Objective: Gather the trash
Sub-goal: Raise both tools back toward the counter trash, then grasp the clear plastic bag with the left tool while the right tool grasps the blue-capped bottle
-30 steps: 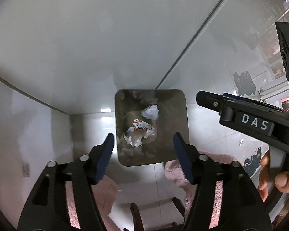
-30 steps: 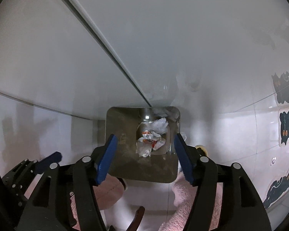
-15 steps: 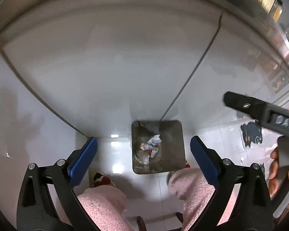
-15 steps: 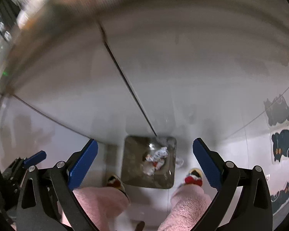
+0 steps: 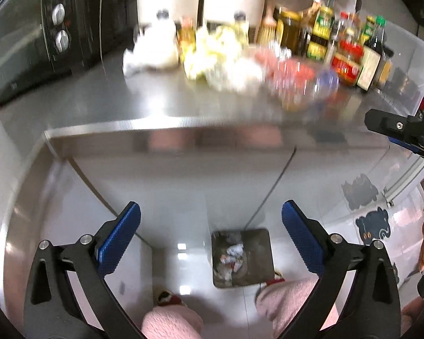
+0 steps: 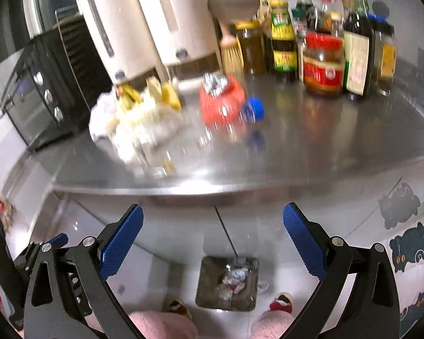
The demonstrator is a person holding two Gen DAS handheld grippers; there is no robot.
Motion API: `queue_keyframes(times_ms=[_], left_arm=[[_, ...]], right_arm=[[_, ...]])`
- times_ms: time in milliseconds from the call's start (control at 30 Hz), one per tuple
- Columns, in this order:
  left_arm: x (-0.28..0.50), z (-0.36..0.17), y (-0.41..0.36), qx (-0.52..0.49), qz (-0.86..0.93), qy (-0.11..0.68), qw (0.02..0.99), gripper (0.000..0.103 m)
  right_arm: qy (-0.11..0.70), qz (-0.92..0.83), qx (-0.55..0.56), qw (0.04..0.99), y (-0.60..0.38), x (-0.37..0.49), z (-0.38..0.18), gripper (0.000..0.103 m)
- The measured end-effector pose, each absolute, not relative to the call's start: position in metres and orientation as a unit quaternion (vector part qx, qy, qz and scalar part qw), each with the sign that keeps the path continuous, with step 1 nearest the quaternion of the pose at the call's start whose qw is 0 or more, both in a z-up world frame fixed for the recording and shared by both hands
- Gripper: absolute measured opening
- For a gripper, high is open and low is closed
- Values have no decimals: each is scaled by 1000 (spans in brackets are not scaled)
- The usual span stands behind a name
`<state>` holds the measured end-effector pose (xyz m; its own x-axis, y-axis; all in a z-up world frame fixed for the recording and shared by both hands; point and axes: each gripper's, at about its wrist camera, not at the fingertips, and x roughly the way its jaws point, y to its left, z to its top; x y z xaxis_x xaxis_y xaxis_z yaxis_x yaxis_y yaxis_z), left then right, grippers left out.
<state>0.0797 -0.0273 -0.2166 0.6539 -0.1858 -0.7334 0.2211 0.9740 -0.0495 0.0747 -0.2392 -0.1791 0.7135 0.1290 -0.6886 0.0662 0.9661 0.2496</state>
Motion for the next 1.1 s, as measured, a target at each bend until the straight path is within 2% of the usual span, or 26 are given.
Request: queue_keyframes(times_ms=[267,367,433,533,1000,1100], left_arm=[[103,-162,-28,32,-111,341,933,95],[110,-154,-30,36,-114,333,935,95],[116,-152,-31,42,-116,329,936,94],[126,-151,-34,50,-120,323,937,92],[176,-175,-45,43,-135,350,926,88],[182,-179,-48,42,-140,352,924,84]], right_arm=[[360,-9,142,922,-230,113,-145,99],[362,-20,150,920,-229,132,-146,96],[372,-22,149,916,-227,144,-150,90],[387,-22,157,908,-225,155,-159,87],[421,-20,126,898,-203,200,-178,88],[424,-20,121,897,-205,204,-183,87]])
